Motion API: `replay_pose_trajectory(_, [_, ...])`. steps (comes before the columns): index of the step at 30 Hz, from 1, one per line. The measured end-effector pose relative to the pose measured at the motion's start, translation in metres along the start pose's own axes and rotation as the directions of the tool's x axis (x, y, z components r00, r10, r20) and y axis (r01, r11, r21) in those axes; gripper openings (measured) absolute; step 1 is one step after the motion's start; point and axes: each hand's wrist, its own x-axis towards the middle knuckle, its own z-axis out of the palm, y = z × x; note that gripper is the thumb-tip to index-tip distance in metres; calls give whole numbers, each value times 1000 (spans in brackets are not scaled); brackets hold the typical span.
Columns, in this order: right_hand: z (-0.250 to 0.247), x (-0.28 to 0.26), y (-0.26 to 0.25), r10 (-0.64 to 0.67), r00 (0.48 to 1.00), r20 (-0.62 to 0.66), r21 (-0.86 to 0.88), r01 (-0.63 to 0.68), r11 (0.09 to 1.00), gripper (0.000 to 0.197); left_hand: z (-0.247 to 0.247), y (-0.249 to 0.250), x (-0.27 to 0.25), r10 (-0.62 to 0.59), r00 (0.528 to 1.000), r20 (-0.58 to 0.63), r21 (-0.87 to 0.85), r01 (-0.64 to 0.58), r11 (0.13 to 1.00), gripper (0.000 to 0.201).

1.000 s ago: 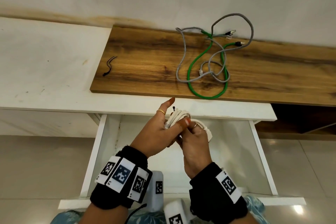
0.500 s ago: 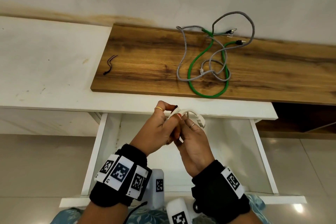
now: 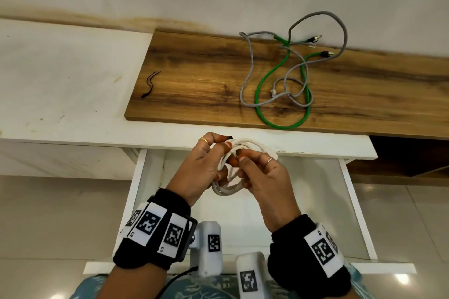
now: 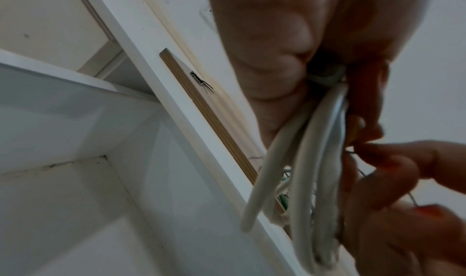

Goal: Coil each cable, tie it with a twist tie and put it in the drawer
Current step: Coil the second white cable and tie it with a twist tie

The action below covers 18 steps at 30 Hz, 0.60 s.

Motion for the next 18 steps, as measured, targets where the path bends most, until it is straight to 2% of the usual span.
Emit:
replay_pose_trajectory(3, [-4,-1,-2,-29,1000,6,-6,29,1000,9,-1,-3,1,-22,1000,18,34,22,999,9])
replay_pose_trajectory(6, [-7,-2,-5,-34,998,46,63,31,998,21,0,-6,1,-37,999,31,80,34,996,7])
replay_pose_trajectory(10, [-15,-1,-9,-22,991,131,171,-1,985,34,1,-5,2,-68,998,12,22,68,997,5])
replay_pose_trajectory(13, [-17,1,-8,-60,987,152,122,42,992,22,1,-3,2,-85,996,14,-34,86,996,4])
replay_pose_trajectory(18, [-13,3,-6,-104,992,75,0,104,995,15,2,-3,2,-97,995,20,-68,98,993,6])
